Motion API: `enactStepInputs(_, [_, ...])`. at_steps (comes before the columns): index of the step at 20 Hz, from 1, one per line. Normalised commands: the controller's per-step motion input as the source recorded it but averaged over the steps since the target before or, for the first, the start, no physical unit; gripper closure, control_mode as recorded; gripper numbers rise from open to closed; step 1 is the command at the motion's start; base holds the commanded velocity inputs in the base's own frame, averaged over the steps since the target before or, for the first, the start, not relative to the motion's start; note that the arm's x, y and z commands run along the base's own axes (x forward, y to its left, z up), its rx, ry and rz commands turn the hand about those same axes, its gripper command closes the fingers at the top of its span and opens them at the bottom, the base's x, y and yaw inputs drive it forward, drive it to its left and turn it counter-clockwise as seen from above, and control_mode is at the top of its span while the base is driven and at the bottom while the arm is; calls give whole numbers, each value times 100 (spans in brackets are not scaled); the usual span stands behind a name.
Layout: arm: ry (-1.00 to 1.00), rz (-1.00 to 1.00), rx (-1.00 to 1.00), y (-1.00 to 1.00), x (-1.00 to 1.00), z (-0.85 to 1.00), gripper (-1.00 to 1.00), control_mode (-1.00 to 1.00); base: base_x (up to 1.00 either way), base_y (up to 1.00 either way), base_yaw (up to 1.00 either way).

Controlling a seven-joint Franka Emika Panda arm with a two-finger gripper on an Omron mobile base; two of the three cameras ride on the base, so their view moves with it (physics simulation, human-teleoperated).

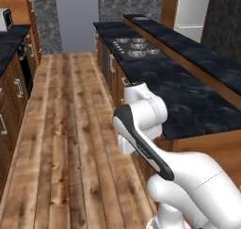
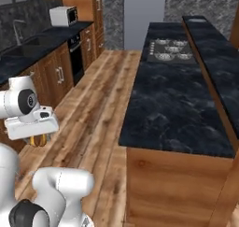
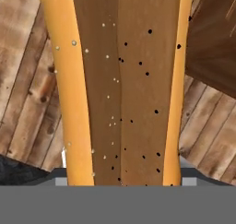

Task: Move the hot dog bun to the plate on the dining table and place the condiment next to that plate. Then navigate to the fridge and take the sausage and place it on the plate as well.

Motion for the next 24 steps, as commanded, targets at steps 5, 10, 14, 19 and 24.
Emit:
enactStepInputs(5, [0, 0, 0, 0, 0, 0, 100, 100, 7, -95, -34])
enactStepInputs(10, [0, 0, 0, 0, 0, 0, 100, 100, 33, -100, -21])
enactStepInputs(14, [0, 0, 0, 0, 0, 0, 100, 100, 30, -100, -11])
enactStepInputs(19, [0, 0, 0, 0, 0, 0, 100, 100, 44, -100, -8])
enactStepInputs(24, [0, 0, 0, 0, 0, 0, 100, 100, 52, -100, -3])
